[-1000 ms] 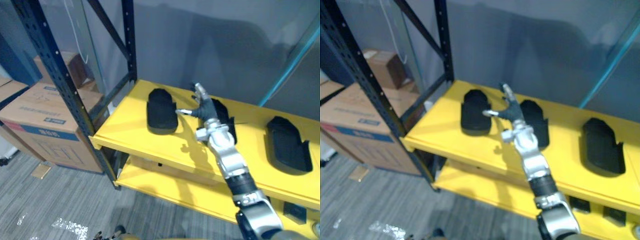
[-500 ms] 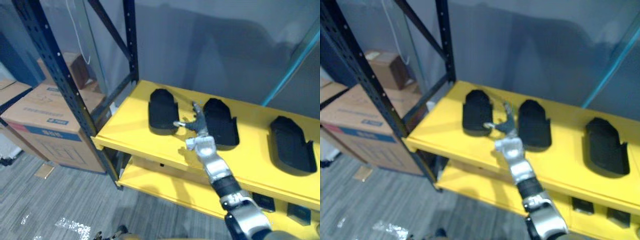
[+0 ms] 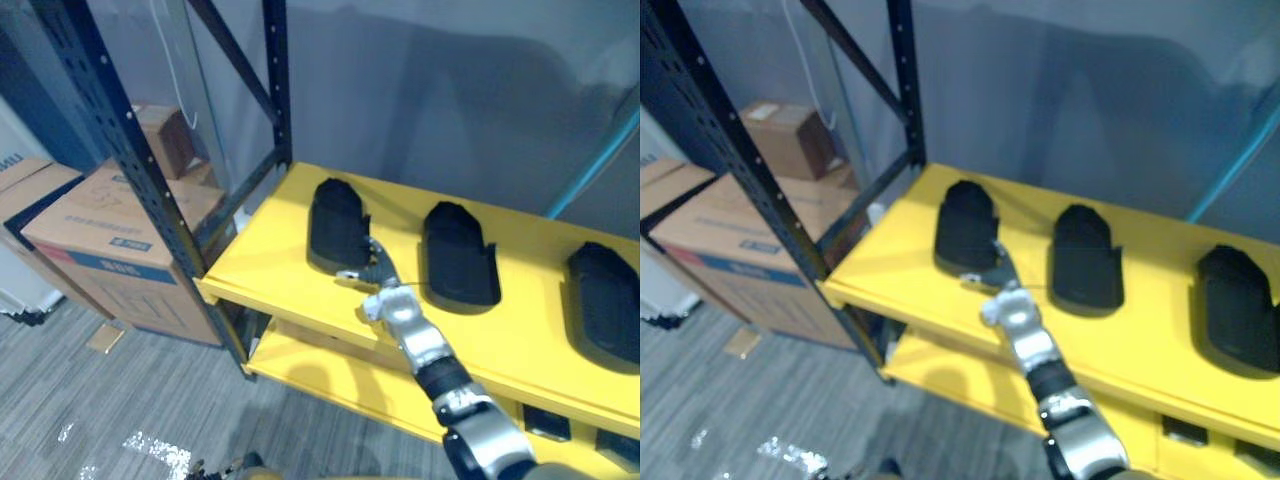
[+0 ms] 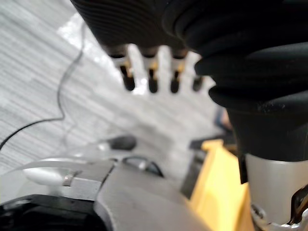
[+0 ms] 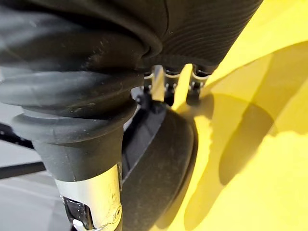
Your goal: Walk over and take plastic housings, then place them on the shelf
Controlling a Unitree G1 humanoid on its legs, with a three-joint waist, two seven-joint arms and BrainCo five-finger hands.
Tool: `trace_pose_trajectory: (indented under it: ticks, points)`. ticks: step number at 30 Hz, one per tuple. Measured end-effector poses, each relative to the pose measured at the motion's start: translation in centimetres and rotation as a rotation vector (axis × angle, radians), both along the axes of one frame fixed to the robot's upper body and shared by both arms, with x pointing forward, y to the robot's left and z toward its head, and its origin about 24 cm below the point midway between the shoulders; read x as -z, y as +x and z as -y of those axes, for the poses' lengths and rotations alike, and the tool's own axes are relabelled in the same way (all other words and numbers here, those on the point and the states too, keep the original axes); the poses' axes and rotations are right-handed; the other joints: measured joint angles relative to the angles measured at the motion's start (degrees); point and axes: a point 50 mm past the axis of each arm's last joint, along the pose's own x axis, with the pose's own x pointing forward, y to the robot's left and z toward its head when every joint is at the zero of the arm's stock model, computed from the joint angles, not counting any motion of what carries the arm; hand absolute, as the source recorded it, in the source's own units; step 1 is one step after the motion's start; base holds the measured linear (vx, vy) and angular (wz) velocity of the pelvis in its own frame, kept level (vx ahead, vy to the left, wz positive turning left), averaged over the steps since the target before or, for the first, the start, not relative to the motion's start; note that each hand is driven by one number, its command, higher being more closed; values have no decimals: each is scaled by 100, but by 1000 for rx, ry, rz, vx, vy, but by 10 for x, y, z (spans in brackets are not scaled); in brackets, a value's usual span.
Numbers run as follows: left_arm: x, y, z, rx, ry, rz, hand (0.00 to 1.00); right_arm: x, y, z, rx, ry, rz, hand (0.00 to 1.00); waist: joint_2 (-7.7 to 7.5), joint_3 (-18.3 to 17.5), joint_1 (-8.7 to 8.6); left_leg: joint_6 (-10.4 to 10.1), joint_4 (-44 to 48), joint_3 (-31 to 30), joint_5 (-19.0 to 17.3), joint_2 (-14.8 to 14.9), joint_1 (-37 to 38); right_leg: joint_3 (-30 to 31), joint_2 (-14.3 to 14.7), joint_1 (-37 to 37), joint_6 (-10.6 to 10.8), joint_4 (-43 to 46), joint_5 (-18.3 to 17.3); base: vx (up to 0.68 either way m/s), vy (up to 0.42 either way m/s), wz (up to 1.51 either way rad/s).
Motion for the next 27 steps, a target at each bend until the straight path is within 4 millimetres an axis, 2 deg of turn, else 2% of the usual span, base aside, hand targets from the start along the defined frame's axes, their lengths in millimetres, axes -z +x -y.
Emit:
trace_pose_trajectory:
  ticks: [5, 27]
  points:
    - [0, 2, 0, 1, 0, 3, 0, 1, 1, -1, -1, -3, -7, 0, 4, 2, 2, 2, 0, -6, -29, -1, 19, -30, -22, 1, -19, 87, -109, 3, 0, 2]
    - [-1, 4, -1, 0, 8, 9, 0, -4, 1, -5, -25, 10, 39, 0, -25, 44, -2, -15, 0, 33, -106, -61, 34, -15, -76, 3, -31, 92, -118, 1, 0, 0]
